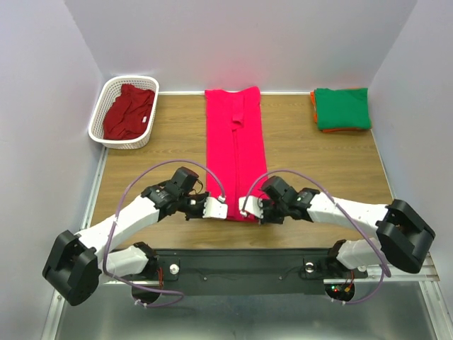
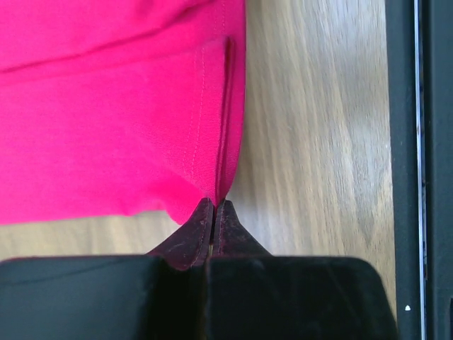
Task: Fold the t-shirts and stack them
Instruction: Fold the tshirt
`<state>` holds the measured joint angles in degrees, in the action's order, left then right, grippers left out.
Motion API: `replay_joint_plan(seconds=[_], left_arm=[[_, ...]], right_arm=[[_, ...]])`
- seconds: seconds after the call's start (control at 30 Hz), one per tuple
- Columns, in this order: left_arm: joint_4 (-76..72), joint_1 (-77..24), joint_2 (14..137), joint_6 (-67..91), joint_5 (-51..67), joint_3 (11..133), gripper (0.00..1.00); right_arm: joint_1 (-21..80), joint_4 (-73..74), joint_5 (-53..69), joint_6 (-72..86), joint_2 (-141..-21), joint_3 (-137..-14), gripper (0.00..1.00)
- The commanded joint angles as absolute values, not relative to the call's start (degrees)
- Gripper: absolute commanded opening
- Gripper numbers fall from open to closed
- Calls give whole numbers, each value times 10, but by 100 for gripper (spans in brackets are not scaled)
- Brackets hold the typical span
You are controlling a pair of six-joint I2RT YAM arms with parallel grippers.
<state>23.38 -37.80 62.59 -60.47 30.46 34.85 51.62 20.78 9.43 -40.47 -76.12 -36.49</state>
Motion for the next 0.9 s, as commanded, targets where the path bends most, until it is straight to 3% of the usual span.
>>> replay_joint_plan(seconds=[0.0, 0.33, 0.87], left_arm=[[272, -378, 591, -571, 321, 390, 0], [222, -287, 689, -577, 330, 505, 0], [233, -174, 1030, -724, 369, 829, 0]], right_arm=[[463, 278, 96, -410, -717, -423, 1], [354, 282, 117, -510, -778, -550, 1], [229, 280, 192, -648, -1106, -873, 1]])
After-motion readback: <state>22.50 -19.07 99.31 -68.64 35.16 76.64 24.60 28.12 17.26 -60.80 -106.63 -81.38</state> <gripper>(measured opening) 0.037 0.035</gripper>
